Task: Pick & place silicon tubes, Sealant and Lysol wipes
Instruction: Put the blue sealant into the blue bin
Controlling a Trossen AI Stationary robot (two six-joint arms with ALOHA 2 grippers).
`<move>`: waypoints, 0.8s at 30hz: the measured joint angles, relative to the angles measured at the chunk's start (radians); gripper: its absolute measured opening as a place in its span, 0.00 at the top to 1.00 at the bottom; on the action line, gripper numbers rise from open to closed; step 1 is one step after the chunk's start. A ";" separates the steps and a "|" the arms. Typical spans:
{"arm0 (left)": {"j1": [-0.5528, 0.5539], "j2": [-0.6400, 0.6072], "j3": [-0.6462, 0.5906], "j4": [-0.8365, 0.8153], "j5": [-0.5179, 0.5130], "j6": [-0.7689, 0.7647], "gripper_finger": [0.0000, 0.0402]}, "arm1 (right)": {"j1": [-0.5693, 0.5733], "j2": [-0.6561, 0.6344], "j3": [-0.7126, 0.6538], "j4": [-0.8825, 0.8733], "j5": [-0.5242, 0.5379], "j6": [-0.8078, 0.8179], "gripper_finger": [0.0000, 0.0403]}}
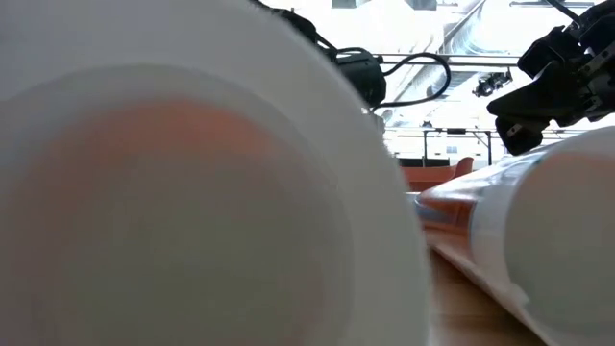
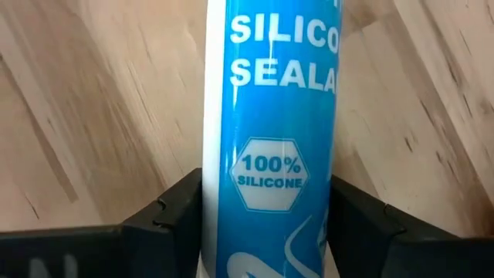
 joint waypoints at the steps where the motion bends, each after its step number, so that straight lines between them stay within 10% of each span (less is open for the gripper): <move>1: 0.000 0.000 0.000 0.001 0.000 -0.016 0.51 | 0.000 0.000 0.000 0.000 0.000 0.000 0.97; 24: -0.013 0.000 0.000 0.001 0.020 -0.040 0.51 | 0.000 0.000 0.000 0.000 0.000 0.000 0.97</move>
